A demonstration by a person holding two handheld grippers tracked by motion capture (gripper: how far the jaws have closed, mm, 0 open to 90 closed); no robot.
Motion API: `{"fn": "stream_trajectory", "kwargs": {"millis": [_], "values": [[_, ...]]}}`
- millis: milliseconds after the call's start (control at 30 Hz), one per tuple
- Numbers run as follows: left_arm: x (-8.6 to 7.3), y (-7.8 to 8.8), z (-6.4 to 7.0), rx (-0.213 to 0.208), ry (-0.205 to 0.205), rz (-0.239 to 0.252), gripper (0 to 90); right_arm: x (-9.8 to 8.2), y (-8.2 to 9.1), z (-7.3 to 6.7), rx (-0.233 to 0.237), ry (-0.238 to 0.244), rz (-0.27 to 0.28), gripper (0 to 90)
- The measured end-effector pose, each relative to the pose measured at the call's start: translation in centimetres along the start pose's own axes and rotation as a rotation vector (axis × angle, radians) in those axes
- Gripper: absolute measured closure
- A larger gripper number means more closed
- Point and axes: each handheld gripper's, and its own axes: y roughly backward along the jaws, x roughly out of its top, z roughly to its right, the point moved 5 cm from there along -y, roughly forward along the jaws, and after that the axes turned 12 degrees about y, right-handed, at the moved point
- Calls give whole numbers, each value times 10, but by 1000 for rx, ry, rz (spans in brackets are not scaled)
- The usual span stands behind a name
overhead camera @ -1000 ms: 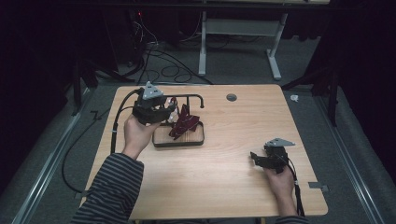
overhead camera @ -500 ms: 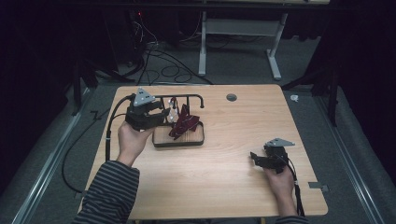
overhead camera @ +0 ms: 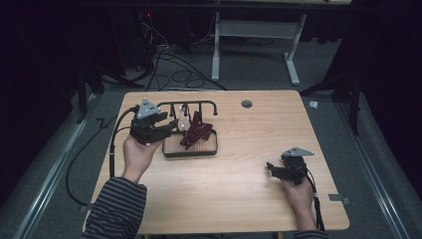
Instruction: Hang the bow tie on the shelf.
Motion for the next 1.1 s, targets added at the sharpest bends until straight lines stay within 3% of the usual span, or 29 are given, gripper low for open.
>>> {"fn": "stream_trajectory", "kwargs": {"millis": [767, 1100], "values": [[-23, 15, -5, 2, 63, 27, 530, 0, 0, -1, -1, 2, -1, 315], [-29, 21, -3, 19, 54, 35, 523, 0, 0, 0, -3, 7, -3, 315]]}}
